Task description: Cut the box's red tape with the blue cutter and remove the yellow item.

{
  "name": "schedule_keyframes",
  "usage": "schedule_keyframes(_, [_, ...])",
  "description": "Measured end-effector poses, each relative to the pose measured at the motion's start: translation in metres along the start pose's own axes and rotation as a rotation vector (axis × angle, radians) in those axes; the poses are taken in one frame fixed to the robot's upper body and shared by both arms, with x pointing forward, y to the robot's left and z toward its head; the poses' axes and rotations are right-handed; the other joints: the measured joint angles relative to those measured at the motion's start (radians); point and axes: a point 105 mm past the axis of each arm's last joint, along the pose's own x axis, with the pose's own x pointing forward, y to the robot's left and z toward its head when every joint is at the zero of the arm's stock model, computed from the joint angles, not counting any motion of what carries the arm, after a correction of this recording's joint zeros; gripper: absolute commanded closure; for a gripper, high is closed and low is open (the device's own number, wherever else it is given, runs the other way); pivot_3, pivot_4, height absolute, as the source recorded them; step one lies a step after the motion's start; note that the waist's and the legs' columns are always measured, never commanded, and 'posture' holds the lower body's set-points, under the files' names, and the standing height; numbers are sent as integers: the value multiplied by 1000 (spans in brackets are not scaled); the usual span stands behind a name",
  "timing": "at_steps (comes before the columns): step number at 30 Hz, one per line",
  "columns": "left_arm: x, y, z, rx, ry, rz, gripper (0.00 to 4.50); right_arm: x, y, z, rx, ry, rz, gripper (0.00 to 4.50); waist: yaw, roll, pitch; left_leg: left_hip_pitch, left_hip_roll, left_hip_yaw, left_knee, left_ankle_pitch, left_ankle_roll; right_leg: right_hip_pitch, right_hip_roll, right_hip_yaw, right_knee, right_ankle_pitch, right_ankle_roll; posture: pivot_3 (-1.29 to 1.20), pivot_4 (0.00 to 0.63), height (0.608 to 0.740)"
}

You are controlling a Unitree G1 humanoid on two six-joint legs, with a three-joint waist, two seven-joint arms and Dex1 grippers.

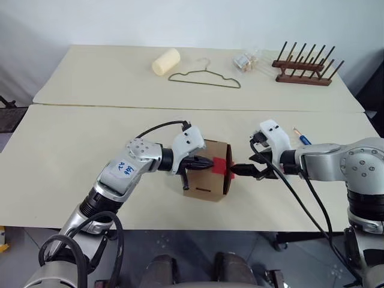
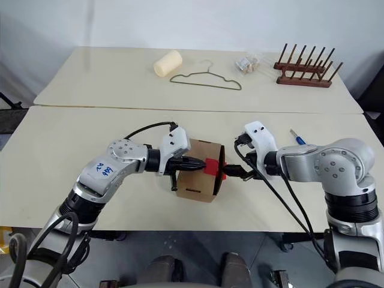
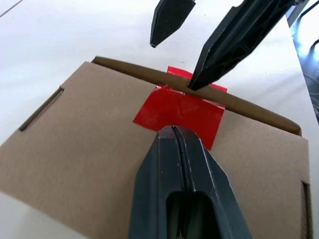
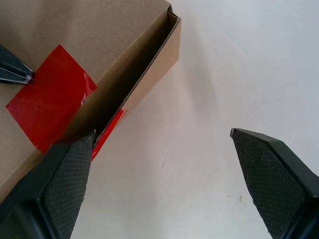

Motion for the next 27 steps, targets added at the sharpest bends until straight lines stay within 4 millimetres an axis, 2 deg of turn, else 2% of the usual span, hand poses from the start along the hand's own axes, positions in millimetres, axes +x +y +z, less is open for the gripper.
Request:
schedule_keyframes(3, [-1, 0, -1, -10, 1, 4, 4500, 0, -9, -8, 8, 32, -40, 20, -2, -1, 0, 0, 0, 0, 0, 0, 0, 0, 0, 0, 0, 0, 0, 0, 150, 740])
schedule_keyframes(6, [-3, 1, -1, -19, -2, 10, 4500, 8, -17, -33, 25, 126, -88, 20, -4, 0, 0, 0, 0, 0, -1, 0, 0, -1, 0, 1, 0, 0, 0, 0, 150, 740])
schedule_keyframes(12, [-6, 0, -3, -36, -8, 14, 4500, 8, -19, -40, -79, 130, -142, 20, -4, 0, -1, 0, 0, 0, -1, 0, 0, -1, 0, 1, 0, 0, 0, 0, 150, 740])
schedule_keyframes(16, [-7, 1, -4, -47, -9, 22, 4500, 9, -20, -39, -86, 93, -146, 20, -4, 0, -1, 1, 0, 0, -1, 0, 0, -1, 0, 1, -1, 0, 0, 0, 150, 740])
schedule_keyframes(20, [-8, 2, -4, -57, -12, 22, 4500, 1, -26, -37, -36, 59, -129, 20, -5, 1, 0, 0, 0, 1, -1, 0, 0, -1, 0, 1, 0, 0, 0, 0, 150, 740])
schedule_keyframes(24, [-10, 2, -4, -58, -12, 20, 4500, -27, -46, -30, 53, 25, -69, 20, -4, 2, 1, 0, 0, 1, -2, 0, 0, -1, 0, 2, -2, 0, 0, 0, 150, 740])
schedule_keyframes(27, [-13, 3, -6, -60, -7, 22, 4500, -43, -47, -7, 194, -73, 77, 20, -12, 2, 1, 2, 1, 2, -2, 0, 0, -1, 1, 3, -1, 0, -1, 0, 150, 740])
